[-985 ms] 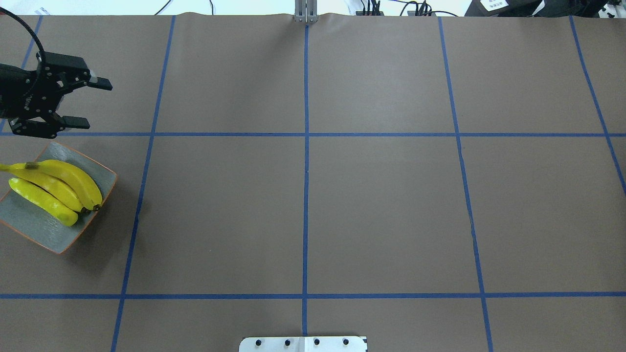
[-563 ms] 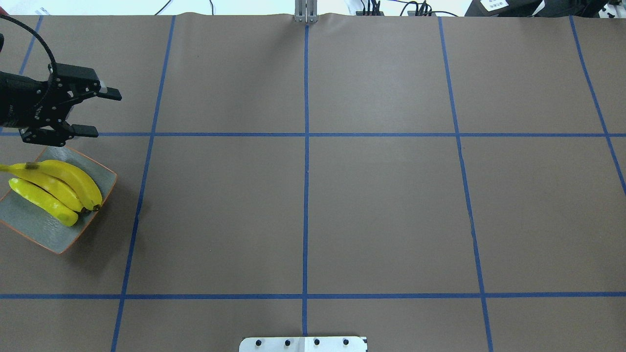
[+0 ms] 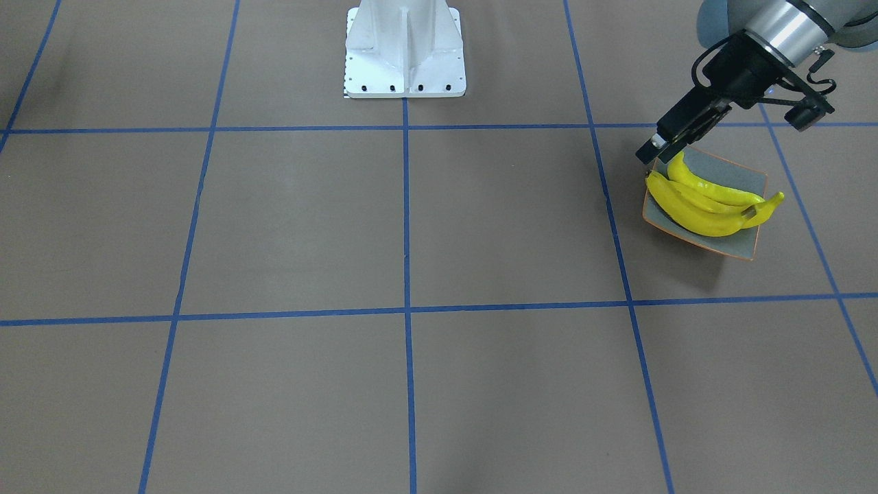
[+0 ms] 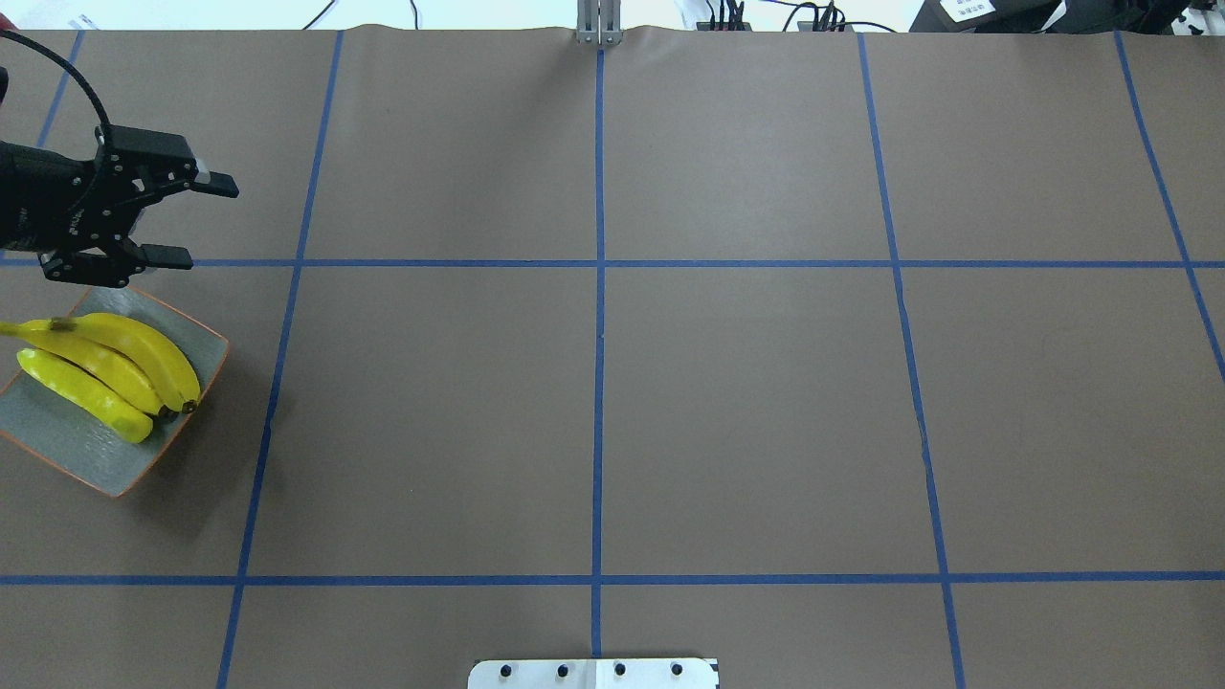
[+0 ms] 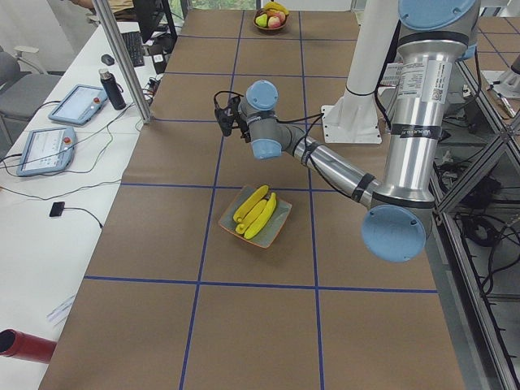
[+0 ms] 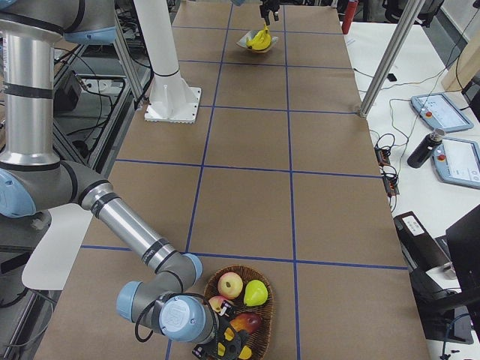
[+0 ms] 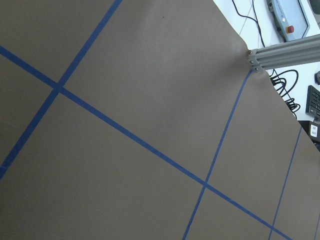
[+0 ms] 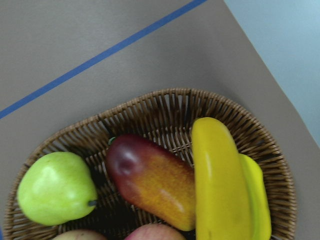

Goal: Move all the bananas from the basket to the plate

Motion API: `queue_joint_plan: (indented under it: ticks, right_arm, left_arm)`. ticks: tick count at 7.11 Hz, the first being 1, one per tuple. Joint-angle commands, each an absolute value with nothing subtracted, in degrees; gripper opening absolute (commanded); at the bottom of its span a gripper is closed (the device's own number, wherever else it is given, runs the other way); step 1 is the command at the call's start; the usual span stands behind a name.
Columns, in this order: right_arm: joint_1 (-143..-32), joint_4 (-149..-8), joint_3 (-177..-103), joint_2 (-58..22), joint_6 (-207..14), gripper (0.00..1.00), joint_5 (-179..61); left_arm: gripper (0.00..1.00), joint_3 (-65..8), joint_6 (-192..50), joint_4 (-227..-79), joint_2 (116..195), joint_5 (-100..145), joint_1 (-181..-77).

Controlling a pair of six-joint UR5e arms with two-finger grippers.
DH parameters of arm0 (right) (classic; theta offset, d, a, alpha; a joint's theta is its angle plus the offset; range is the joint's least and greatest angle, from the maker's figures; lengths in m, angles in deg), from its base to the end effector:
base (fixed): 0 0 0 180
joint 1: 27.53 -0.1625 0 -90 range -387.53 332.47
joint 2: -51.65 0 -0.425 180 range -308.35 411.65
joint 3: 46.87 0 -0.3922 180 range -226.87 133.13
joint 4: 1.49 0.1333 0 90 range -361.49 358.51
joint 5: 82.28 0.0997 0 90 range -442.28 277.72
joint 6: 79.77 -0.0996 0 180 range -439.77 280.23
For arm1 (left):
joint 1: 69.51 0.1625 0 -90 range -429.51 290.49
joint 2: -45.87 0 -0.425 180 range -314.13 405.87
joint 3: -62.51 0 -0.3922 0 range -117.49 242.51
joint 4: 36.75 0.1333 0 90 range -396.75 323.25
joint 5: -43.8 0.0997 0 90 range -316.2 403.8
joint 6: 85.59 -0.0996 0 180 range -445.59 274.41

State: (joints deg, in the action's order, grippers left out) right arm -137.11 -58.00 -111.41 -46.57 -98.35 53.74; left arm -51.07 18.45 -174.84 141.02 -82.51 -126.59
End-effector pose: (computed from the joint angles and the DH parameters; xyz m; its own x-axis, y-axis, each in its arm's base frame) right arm 0.1804 -0.3233 0.8701 0.5126 0.5229 0.6810 -0.5259 0.8182 -0.2324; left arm 0.2001 -0.4458 0.3185 0.0321 -0.4093 -0.9118 0.3823 0.8479 -0.3672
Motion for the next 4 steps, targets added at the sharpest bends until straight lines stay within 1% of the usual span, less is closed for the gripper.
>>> queue_joint_plan:
  ticks: [1,4]
  right_arm:
    - [-137.0,-54.5,-110.0,-46.5,-104.1,0.98,52.5]
    - [-137.0,-54.3,-109.8,-47.1,-106.0,0.96,52.7]
  left_arm:
    - [1.0,-51.0,18.4,-174.9,141.1,-82.4,-126.6]
    - [1.0,-51.1,18.3,-174.9,141.1,-82.4,-126.6]
